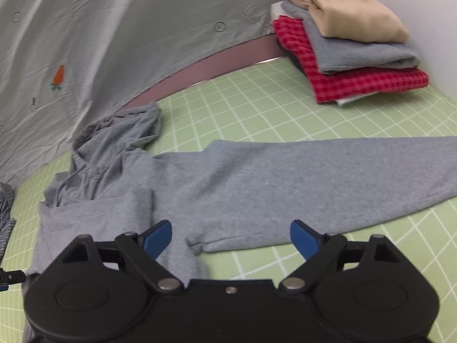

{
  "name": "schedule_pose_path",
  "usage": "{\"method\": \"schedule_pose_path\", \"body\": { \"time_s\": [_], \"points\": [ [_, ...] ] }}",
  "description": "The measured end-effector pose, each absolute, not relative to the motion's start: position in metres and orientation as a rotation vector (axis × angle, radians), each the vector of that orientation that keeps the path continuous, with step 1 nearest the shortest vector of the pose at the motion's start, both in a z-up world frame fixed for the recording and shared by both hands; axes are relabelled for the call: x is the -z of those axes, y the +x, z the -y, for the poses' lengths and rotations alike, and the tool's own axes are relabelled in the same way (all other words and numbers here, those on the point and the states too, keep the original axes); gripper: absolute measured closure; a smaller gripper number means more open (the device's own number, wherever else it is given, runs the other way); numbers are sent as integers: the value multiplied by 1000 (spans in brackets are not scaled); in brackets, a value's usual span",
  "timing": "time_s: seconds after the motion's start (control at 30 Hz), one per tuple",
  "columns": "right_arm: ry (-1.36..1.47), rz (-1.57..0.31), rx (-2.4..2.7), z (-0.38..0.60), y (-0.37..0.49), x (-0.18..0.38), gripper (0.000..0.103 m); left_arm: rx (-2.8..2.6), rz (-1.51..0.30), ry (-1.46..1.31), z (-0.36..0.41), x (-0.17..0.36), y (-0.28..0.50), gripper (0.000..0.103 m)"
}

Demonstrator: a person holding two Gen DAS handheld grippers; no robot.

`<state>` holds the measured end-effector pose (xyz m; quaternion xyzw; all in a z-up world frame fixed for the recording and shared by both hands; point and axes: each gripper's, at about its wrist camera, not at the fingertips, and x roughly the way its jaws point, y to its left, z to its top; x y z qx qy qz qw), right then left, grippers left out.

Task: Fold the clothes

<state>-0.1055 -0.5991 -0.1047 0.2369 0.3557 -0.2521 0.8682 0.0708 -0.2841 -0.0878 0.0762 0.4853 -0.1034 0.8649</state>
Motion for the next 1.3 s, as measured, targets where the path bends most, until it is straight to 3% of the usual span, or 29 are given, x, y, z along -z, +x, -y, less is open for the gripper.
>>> {"method": "schedule_pose_path", "body": {
  "time_s": [0.07, 0.2, 0.27, 0.63, 0.7, 0.73, 0.93, 1.13, 1.23, 1.3],
  "points": [
    [494, -751, 568, 609, -107, 110, 11, 249, -1011, 186, 296, 92, 76, 29],
    [520, -769, 633, 626, -107, 122, 6, 346, -1026, 201, 315, 101, 88, 51],
    [535, -780, 649, 631, -104, 126, 6, 376, -1046, 199, 321, 107, 93, 56],
    [521, -850, 671, 630, -95, 138, 5, 405, -1074, 204, 332, 128, 108, 56],
    [516, -860, 668, 628, -94, 139, 5, 441, -1056, 218, 333, 127, 105, 87],
    [517, -864, 663, 627, -94, 140, 5, 451, -1040, 250, 336, 124, 103, 93],
    [509, -889, 639, 619, -90, 145, 5, 430, -952, 234, 322, 96, 96, 97],
    [483, -877, 635, 622, -90, 142, 5, 256, -953, 284, 303, 95, 107, 92],
    [470, -871, 633, 623, -90, 140, 5, 230, -1009, 235, 298, 98, 108, 64],
    [462, -867, 632, 624, -91, 139, 5, 250, -1001, 198, 299, 95, 100, 28]
  ]
}}
